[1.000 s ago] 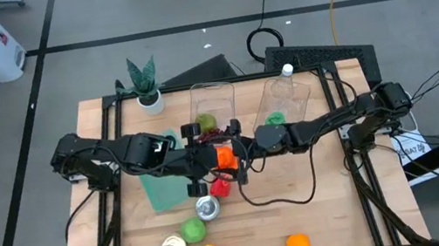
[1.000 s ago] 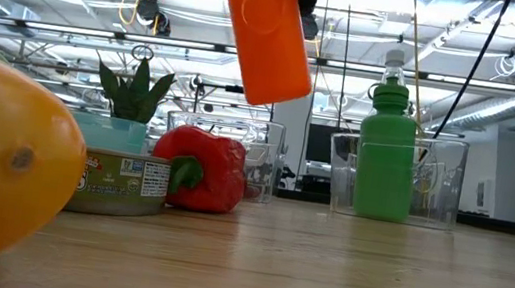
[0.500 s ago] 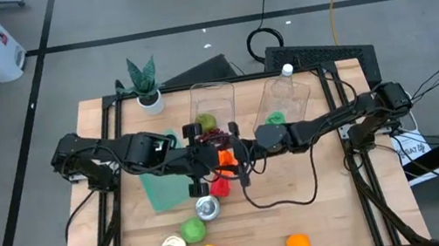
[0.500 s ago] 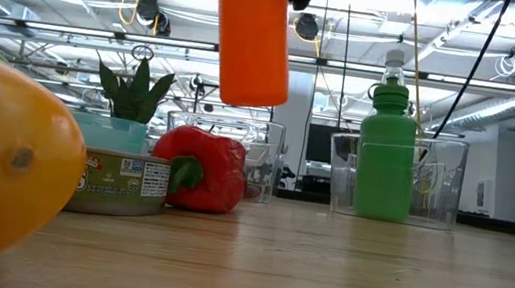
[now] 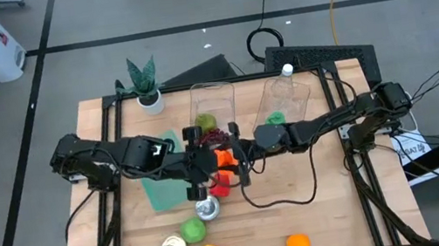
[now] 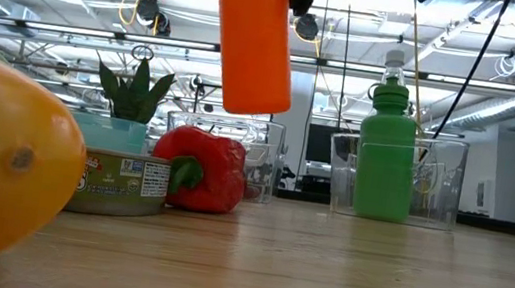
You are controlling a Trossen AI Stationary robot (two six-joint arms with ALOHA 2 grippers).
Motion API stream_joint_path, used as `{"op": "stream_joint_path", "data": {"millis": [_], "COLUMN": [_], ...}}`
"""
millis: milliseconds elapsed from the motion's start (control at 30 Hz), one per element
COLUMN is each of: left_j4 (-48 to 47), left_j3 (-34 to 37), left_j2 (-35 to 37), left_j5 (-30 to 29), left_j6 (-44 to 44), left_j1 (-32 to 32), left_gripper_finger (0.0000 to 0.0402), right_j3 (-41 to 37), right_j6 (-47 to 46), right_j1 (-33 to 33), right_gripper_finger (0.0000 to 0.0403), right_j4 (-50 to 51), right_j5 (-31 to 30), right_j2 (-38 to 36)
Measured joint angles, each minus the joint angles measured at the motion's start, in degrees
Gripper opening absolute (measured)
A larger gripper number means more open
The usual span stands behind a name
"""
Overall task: Pick & Place Food Item
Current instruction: Put the orange water bottle into the right transparent bin
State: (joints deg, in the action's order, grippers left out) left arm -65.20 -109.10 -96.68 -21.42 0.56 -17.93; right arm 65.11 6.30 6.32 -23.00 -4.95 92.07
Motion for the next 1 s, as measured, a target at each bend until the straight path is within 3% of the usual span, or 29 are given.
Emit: {"op": "stream_joint_path", "data": {"millis": [267, 467, 533, 600, 800, 933, 1000], "left_j4": [-0.19, -3.07, -4.35, -6.54, -11.45, -10.5, -9.15], "left_j3": [0.0, 0.0, -0.02, 0.97, 11.67, 22.92, 28.49], "left_j2": [2.12, 7.6, 9.82, 12.23, 21.38, 25.62, 27.25], "left_j5": [-0.52, -1.24, -5.15, -12.64, -35.67, -42.61, -45.53], "left_j6": [-2.13, -7.81, -9.95, -13.88, -32.44, -41.68, -44.93], "left_j1": [-3.39, -7.61, -10.13, -14.32, -29.08, -35.96, -37.92], "left_gripper_finger": [0.0294, 0.0331, 0.0319, 0.0291, 0.0158, 0.0066, 0.006], "right_j3": [-0.03, -0.03, -0.03, -0.03, 0.07, 0.01, -0.01], "right_j6": [-0.19, -0.88, -2.12, -2.6, -3.81, -3.65, -3.4], "right_j1": [-0.01, -0.06, 0.07, 0.07, 0.3, 1.5, 2.7], "right_gripper_finger": [0.0195, 0.0195, 0.0195, 0.0195, 0.0195, 0.0195, 0.0195], "right_j4": [-0.5, -0.25, -0.32, -0.55, 4.57, 14.59, 18.55], "right_j5": [0.35, 0.43, 0.86, 3.33, 4.81, 0.74, -1.22], "right_j2": [0.0, 0.0, 0.0, -0.47, -10.72, -19.37, -23.67]}}
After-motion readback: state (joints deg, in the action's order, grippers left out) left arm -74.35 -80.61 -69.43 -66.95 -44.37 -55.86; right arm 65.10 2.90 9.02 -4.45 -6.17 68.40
